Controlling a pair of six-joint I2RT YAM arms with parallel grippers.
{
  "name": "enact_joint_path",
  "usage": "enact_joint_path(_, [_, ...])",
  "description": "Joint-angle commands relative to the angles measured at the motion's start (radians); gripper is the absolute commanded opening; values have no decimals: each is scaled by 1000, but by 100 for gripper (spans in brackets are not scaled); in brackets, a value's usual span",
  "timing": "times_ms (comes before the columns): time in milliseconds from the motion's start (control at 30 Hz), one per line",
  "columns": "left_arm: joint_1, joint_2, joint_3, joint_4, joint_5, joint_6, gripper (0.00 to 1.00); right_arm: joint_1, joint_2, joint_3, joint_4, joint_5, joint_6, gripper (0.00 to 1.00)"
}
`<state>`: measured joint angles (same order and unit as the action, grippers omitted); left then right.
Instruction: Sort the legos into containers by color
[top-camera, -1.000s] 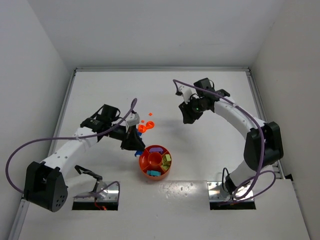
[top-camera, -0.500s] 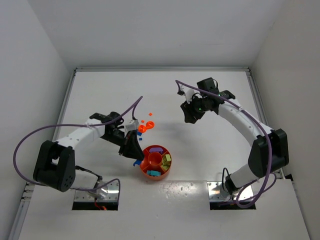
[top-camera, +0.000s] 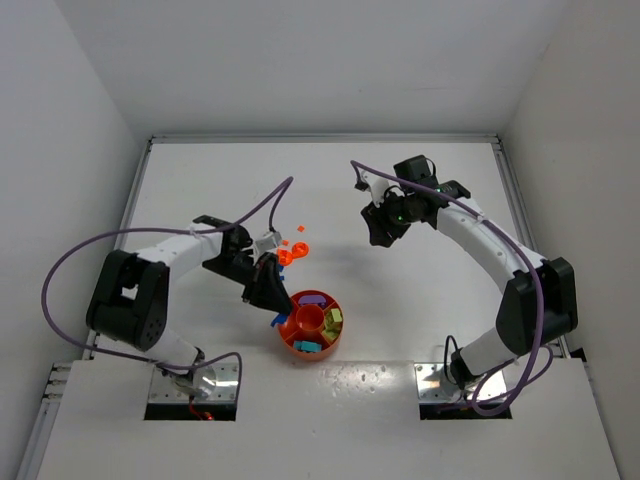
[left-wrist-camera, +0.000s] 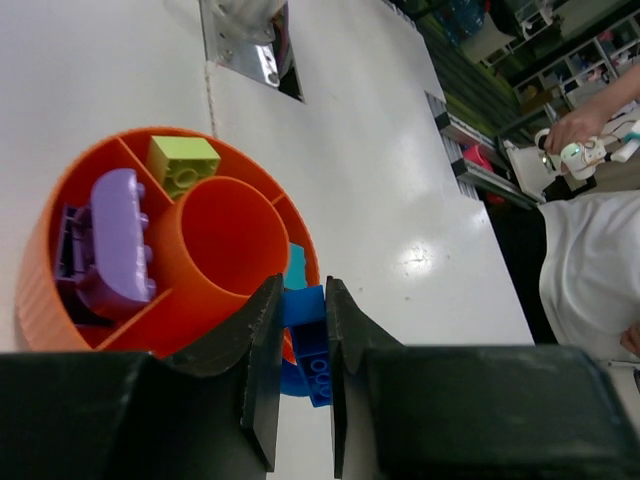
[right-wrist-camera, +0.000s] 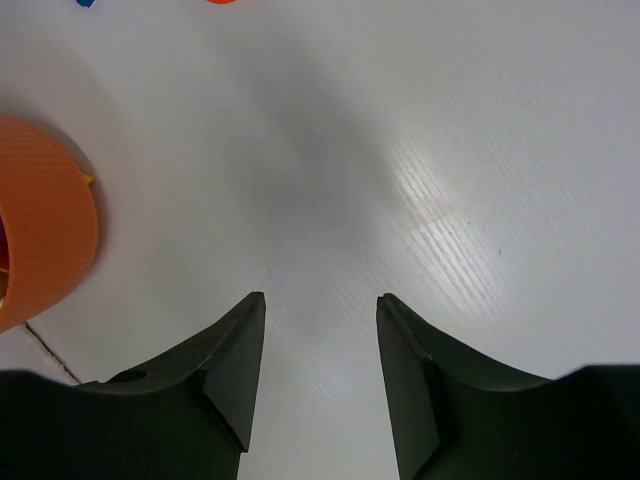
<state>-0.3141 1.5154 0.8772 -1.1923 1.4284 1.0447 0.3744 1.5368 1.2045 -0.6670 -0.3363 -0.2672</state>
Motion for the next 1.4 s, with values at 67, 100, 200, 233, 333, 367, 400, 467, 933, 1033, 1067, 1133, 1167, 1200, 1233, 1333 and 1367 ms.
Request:
enact_joint_path(67, [1,101,94,-110,86,193,9,-5,-20,21,14,8,-17,49])
enact_joint_path(100, [1,101,94,-110,86,193,11,-5,-20,21,14,8,-17,49])
enact_joint_path(200, [-8,101,94,-110,95,202,20,-5,-11,30,14,17,-26,49])
enact_joint_path(233, [-8,111,94,-110,95,202,23,-5,-10,30,14,17,-26,49])
enact_joint_path(333, [-8,111,94,-110,95,202,35,-5,-10,30,14,17,-26,49])
enact_joint_path(367, [-8,111,85,-110,95,202,41,-5,-10,30,14,17,-26,50])
enact_joint_path(400, [-8,120,85,-110,95,202,50,-5,-1,30,14,17,-26,50])
enact_joint_path(467, [-17,120,85,-110,95,202,72,-5,-1,30,14,17,-26,50])
enact_joint_path(933, [128,8,324,-98,-28,146,100,4,-21,30,14,71,-44,50])
enact_joint_path(1033, [150,6,410,264,-279,-376,100,4,-11,40,23,71,-44,50])
enact_joint_path(1067, [150,-18,410,313,-440,-576,100,4,-10,40,23,71,-44,50])
enact_joint_path(1133, [150,-30,460,325,-554,-615,100,4,-10,49,23,71,-44,50])
enact_joint_path(1167, [150,-31,476,336,-659,-644,100,4,-10,49,23,71,-44,50])
enact_joint_path(1200, [150,-31,499,336,-701,-663,100,4,-10,49,23,71,-55,50])
enact_joint_path(1233, [150,-40,508,336,-732,-663,100,4,-10,49,23,71,-55,50])
enact_joint_path(1333, [159,-98,479,364,-819,-663,100,4,-20,49,23,71,-55,50])
enact_joint_path(1367, [159,-168,453,457,-851,-769,100,4,-20,49,23,80,-64,50])
